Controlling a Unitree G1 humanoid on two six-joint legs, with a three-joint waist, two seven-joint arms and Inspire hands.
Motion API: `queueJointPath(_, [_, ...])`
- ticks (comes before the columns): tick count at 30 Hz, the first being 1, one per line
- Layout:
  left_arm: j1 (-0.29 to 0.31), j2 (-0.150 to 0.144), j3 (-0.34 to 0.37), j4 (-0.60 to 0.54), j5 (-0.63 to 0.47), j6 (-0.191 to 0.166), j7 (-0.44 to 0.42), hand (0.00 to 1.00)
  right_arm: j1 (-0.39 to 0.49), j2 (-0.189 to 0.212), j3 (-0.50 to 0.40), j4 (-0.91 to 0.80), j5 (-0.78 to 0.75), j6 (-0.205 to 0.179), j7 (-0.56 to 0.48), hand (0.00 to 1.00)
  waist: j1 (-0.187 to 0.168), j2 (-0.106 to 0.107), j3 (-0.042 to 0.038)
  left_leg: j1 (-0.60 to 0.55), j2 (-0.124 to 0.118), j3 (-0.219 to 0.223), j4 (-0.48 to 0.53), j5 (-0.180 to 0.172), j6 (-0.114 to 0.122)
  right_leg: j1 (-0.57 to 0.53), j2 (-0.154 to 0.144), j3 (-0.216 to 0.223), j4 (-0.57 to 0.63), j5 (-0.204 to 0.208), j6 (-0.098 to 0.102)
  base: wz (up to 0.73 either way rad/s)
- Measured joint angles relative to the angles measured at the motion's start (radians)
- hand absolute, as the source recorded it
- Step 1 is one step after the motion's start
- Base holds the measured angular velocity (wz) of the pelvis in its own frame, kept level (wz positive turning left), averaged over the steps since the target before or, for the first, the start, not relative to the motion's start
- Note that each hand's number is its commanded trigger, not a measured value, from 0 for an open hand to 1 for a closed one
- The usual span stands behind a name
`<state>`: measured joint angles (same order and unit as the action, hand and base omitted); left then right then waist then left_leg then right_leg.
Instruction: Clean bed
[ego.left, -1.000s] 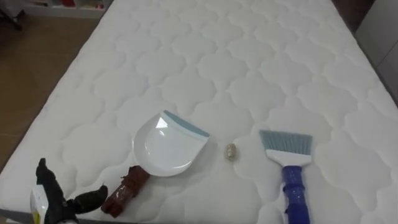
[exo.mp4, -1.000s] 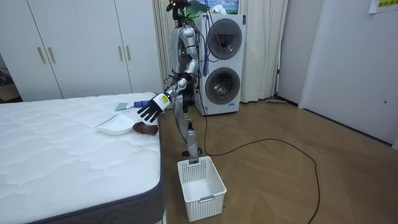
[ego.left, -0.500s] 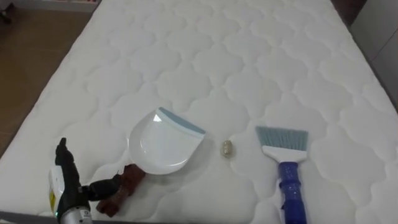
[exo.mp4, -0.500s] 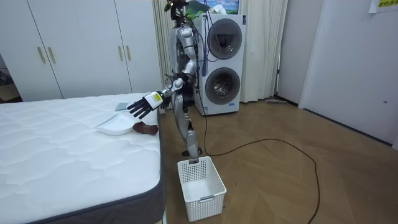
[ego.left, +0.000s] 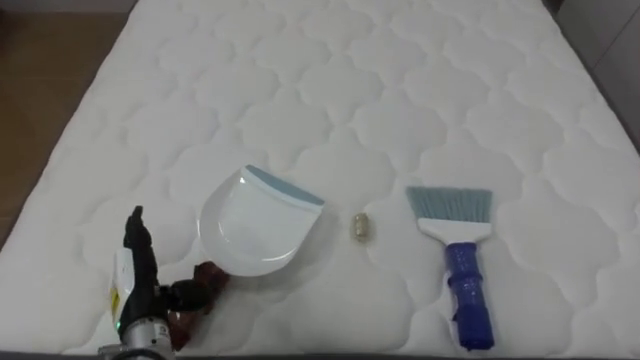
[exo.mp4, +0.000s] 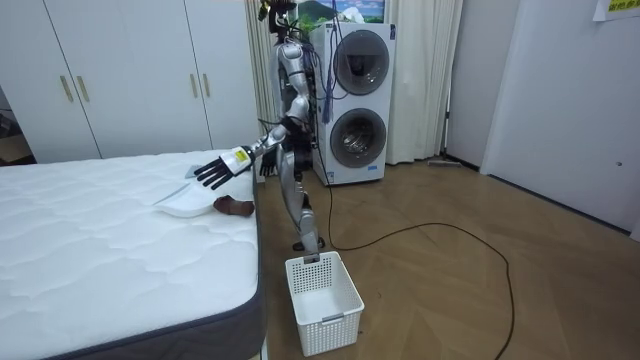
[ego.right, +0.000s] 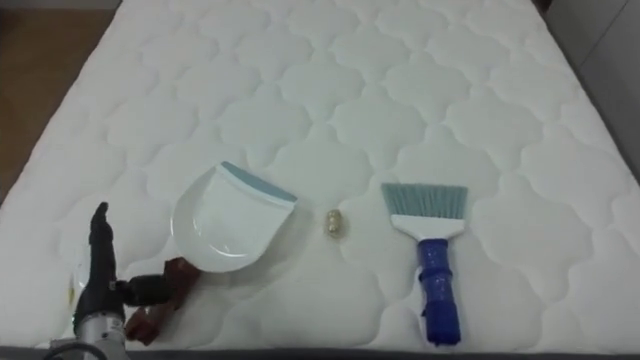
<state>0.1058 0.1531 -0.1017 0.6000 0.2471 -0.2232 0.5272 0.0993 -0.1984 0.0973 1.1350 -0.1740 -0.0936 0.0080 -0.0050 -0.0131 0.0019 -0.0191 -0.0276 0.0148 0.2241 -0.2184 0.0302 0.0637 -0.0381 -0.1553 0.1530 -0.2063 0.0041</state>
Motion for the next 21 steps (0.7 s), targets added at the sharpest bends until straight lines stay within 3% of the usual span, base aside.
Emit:
queueJointPath(11, [-0.063, 0.001, -0.02, 0.163, 0.01, 0.005, -0.018, 0.0, -0.027, -0.001, 0.02, 0.029, 0.045, -0.001, -0.006, 0.0, -0.021, -0.002, 0.0049, -0.029, 0.0, -0.001, -0.002, 0.0, 0.0, -0.035, -0.001, -0.012, 0.0, 0.0, 0.0, 0.01])
queueJointPath(21, [-0.105, 0.007, -0.019, 0.228, 0.009, 0.006, -0.04, 0.0, -0.056, 0.0, 0.036, 0.026, 0.011, -0.001, -0.005, 0.0, -0.018, -0.006, 0.0087, -0.076, 0.007, -0.003, -0.002, 0.001, 0.0, -0.084, -0.002, -0.038, 0.018, 0.0, 0.0, 0.0])
